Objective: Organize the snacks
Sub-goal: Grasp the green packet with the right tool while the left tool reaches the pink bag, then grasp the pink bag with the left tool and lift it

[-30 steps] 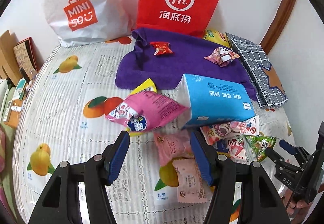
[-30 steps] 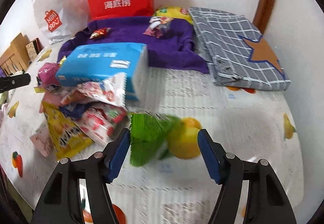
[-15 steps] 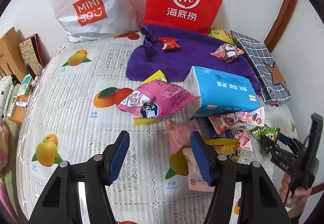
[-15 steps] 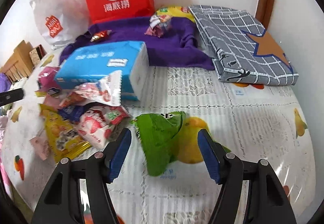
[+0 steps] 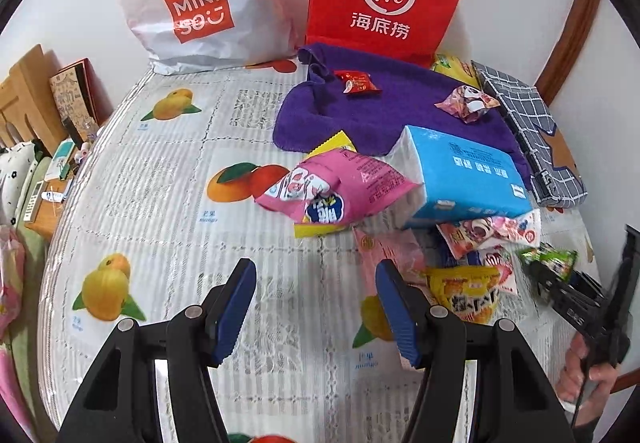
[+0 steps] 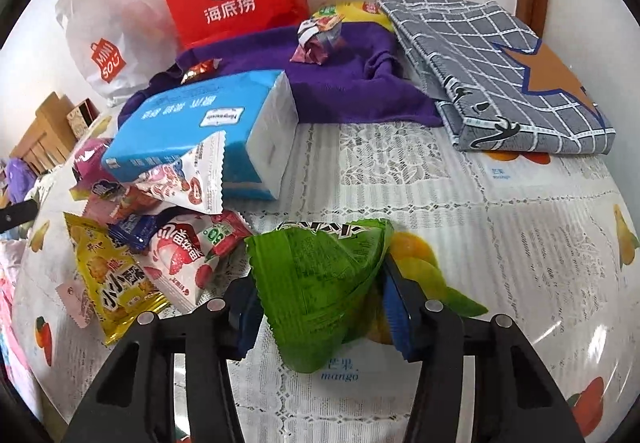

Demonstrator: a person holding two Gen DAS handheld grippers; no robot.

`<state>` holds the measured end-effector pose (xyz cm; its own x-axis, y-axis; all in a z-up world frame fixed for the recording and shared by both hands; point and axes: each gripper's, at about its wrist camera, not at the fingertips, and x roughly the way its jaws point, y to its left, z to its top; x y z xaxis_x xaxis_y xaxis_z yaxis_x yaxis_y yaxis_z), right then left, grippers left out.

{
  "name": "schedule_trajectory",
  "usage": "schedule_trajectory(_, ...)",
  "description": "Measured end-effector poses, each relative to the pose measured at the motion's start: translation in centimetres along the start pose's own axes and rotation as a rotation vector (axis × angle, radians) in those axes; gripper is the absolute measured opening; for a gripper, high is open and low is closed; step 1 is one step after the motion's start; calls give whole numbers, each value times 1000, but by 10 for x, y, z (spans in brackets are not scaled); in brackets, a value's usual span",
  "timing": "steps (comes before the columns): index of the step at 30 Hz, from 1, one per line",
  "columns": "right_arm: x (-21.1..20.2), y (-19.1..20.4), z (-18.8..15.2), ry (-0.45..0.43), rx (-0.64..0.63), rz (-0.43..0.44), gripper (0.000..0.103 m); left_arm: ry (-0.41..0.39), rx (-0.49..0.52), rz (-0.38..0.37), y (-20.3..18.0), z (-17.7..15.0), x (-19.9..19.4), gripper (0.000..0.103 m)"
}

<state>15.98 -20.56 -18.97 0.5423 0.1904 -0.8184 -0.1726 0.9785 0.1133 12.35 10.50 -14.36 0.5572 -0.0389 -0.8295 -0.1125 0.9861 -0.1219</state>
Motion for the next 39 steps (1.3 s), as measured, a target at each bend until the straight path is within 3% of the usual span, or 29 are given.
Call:
schedule_trajectory(5,-24,-2,1,-39,-4,-19,52,11,25,-11,-9,13,20,60)
schedule_trajectory(8,-36,-6,2,-53,12,-26,52,-14,94,-13,-21,22,27,73)
schedule_trajectory(10,-43,-8,3,-60,20,-30,52,-31,126,-4,-25,29,29,75)
schedule_trajectory(14,-50,-11,8,-70,35,-43,52,-43,74,-55,-18,47,33,75)
schedule_trajectory(17,-50,-13,11,-67,42,-57,52,-29,51,-20,-14,58,47,75)
schedule_trajectory(22,-41,-17,12,-39,62,-69,52,-1,-107,-62,4,71,57,75)
schedule_trajectory(26,-33,-19,15,-23,68,-71,52,32,-189,-45,11,74,65,75)
schedule_trajectory(28,-29,-20,16,-20,67,-66,52,61,-189,-28,9,74,76,73)
schedule_trajectory(31,-27,-18,15,-14,58,-61,52,80,-189,-66,6,70,83,74)
schedule_trajectory(39,-24,-18,12,-9,64,-56,52,102,-51,-41,-6,54,74,76)
